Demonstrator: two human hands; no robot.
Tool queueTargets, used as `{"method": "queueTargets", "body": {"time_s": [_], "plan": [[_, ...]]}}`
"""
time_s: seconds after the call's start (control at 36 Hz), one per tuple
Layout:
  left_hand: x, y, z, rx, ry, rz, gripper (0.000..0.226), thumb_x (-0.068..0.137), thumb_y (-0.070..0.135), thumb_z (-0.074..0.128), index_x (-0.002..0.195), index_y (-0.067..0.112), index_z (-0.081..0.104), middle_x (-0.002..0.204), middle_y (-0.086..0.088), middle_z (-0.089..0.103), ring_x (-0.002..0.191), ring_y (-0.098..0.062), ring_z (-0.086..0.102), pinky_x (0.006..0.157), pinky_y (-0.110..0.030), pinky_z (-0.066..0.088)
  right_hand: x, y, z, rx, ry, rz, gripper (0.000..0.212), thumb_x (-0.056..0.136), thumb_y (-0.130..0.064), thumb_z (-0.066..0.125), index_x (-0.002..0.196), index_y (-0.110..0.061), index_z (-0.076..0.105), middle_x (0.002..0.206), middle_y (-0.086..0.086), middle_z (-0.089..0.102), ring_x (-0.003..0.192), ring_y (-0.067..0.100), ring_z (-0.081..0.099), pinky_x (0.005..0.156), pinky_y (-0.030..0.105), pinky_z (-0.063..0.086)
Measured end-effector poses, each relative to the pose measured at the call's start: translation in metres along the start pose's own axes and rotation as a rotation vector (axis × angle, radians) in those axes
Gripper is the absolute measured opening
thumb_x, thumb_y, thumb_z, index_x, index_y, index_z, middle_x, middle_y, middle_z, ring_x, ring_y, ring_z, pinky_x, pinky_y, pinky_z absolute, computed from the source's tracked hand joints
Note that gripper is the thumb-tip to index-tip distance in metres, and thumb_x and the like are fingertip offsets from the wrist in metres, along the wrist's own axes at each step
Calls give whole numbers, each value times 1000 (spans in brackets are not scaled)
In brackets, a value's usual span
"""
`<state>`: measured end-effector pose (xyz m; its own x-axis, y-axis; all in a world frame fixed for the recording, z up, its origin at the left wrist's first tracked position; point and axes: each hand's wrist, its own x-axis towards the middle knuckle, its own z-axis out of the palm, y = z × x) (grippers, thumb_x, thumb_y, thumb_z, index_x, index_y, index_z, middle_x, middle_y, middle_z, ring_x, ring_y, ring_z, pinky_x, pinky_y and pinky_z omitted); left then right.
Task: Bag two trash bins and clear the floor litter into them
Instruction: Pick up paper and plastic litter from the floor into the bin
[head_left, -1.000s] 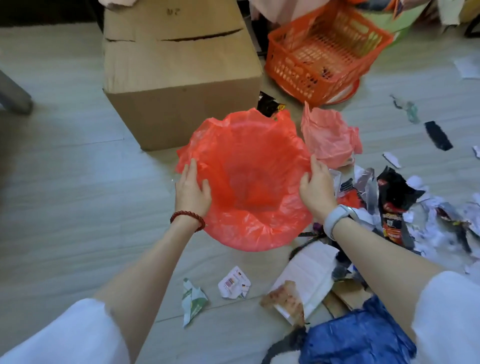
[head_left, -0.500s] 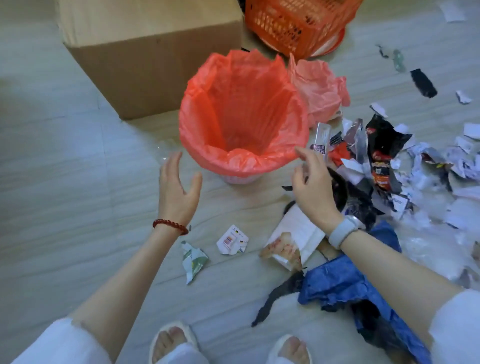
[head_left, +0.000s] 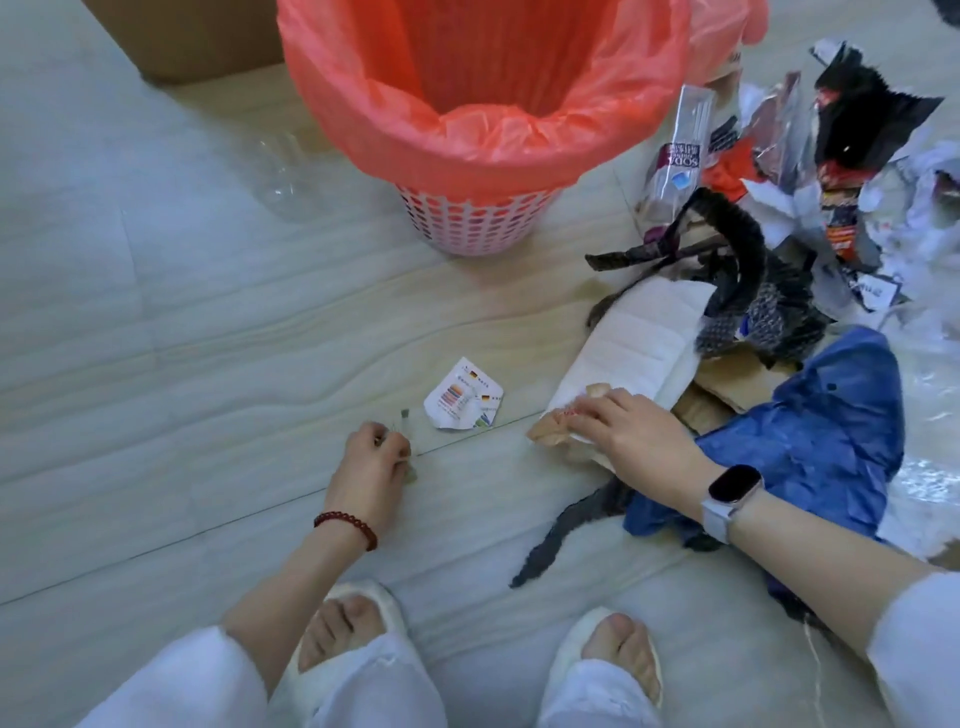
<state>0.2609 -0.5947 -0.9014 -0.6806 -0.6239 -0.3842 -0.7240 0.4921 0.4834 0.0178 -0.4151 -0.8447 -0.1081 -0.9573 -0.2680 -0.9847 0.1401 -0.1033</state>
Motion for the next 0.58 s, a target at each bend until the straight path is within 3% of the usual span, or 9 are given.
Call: {"method": "queueTargets", "body": {"time_s": [0.06,0.11,0.17,0.25,0.33,0.39,0.44,0.53,0.58], "plan": [[7,5,-5,-50,12,47,9,81,-1,53,88,3,56,95,-12,47,74,-32,51,64,-34,44,2,3,-6,56,63,-44,41,58,-6,80,96,-18,71,92,-1,70,78,23,64,63,30,45],[18,17,-10,-85,62,89,21,81,-6,49,99,0,56,101,-17,50,79,-35,54,67,-36,45,3,3,-17,131,25,-40,26,78,-17,60,103,-20,69,92,-4,71,81,21,65,66,32,48],[29,33,-15,-110,119,141,37,79,-8,45,114,1,53,108,-18,49,86,-33,54,70,-37,47,4,2,-31,320,-42,38,38,88,-28,38,112,-19,66,98,-2,71,91,21,64,76,36,49],[46,48,-11,-59,114,237,50,76,4,53,126,11,51,119,-12,46,95,-24,47,68,-34,47,0,5,-40,540,-9,167,32,93,-15,42,118,-14,62,109,3,69,103,21,62,89,35,48],[62,53,3,172,72,410,63,58,0,77,117,7,58,123,-8,51,90,-28,44,47,-31,50,-6,4,-37,678,131,301,34,88,-3,43,116,-12,61,103,8,67,98,22,60,83,34,49],[67,55,12,275,50,462,48,66,10,66,113,6,59,125,-7,56,90,-32,48,55,-36,53,-10,0,-31,553,248,239,33,80,-7,45,109,-14,59,85,8,63,82,16,54,67,27,44],[68,51,16,353,7,478,44,78,34,51,115,11,58,133,-3,53,108,-35,46,73,-43,50,-16,-10,-20,294,201,60,34,75,-12,43,107,-20,50,74,2,54,71,15,45,55,26,37],[69,38,23,431,-66,554,71,68,53,69,126,18,50,140,-5,45,125,-34,25,91,-53,41,-30,-28,1,70,39,-158,41,82,-40,43,120,-23,46,79,-4,49,69,13,45,58,26,42],[70,33,26,403,-72,558,75,64,49,76,126,21,45,140,-9,45,127,-36,27,96,-55,36,-38,-36,18,-34,-30,-221,67,74,-59,52,128,-21,44,83,-4,50,71,14,47,62,27,43]]}}
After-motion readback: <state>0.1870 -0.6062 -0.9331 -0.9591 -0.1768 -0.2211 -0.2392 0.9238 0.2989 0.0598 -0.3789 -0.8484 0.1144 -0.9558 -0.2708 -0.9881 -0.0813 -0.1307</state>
